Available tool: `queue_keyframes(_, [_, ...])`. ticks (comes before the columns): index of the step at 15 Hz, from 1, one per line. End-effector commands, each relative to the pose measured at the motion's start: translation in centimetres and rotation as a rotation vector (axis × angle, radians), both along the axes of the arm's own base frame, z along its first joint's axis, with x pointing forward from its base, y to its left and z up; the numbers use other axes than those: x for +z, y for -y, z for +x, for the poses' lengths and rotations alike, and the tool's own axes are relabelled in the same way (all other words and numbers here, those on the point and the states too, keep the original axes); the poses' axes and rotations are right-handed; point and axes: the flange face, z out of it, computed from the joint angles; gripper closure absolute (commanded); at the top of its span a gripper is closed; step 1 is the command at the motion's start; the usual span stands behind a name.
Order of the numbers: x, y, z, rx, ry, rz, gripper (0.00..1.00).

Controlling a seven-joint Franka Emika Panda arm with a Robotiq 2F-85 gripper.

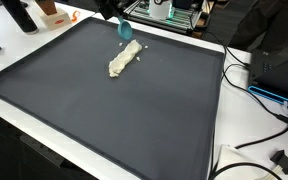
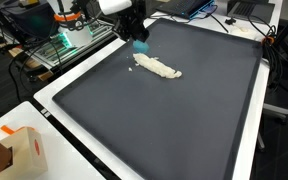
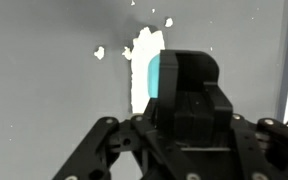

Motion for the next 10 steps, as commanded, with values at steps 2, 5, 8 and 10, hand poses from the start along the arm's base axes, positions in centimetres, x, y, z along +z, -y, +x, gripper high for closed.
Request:
queue_keyframes(2, [2.7,-1.7,-0.3,-0.024,-0.033,-0.129,0.75])
queue_keyframes(5, [4.0,-2.6,-0.2,-0.026,-0.044,-0.201,0.75])
queue_keyframes(8, [5.1,-3.5,0.0,-0.033,-0.045,-0.264,0.75])
queue_keyframes(10, [5.8,-4.0,0.2,-0.041,-0.043,-0.307,0.75])
